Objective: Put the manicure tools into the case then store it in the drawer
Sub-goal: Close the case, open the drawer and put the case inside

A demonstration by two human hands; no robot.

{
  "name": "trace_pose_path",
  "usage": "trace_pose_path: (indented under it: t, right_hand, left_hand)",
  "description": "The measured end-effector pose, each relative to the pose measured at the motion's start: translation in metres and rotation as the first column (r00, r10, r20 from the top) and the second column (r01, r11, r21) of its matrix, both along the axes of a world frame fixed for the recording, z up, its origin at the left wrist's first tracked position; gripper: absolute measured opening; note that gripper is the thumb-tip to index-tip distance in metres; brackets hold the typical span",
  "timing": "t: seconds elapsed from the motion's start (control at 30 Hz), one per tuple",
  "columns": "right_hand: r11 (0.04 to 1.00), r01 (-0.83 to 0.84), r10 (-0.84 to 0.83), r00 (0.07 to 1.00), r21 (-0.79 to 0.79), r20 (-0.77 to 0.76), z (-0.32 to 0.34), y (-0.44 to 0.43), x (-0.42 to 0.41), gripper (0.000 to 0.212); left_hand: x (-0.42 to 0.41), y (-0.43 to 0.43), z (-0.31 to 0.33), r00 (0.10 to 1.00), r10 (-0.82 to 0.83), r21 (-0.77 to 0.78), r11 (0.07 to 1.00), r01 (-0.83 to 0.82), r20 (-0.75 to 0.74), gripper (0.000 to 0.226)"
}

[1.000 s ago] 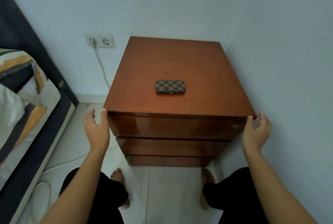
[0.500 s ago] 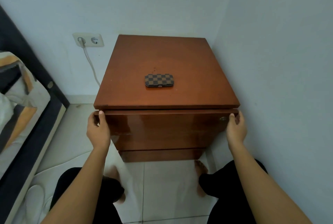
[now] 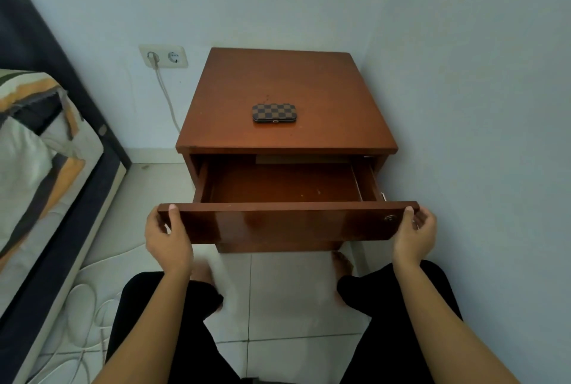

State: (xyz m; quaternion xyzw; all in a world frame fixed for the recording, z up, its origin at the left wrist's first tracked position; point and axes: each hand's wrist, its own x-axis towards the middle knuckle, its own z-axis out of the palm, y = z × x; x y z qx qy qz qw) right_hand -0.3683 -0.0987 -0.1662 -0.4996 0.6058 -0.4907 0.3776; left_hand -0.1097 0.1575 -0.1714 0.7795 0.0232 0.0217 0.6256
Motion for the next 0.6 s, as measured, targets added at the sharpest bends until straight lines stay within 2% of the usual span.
trace_pose_path:
  t: [0.13,0.33,0.47,0.6]
  right_hand:
    - [0.999,0.031,-0.03,0.999,-0.017,0.043,-0.001,0.019,-0.014,0.03]
    - [1.0,0.02,-0.02,1.0,0.005,0.024,0.003,0.021,-0.02,0.031]
    - [0.997,-0.083,0.081,0.99,-0.012,-0.118,0.016,0.006,-0.019,0.03]
    - [0.947,-0.303,0.25,0.905,-0.108,-0.345,0.045,-0.016,-0.006,0.025]
  left_hand:
    - [-0.018,0.016,-0.002,1.0,0.02,-0.035,0.999,-0.019,0.016,0.035]
    - [-0.02,0.016,0.0,1.0,0.024,-0.03,0.999,-0.024,-0.01,0.033]
    - [-0.001,0.006,0.016,1.0,-0.012,0.129,0.992,0.011,0.007,0.041]
    - [0.024,-0.017,0.052,0.983,-0.086,0.303,0.952,0.034,0.16,0.047]
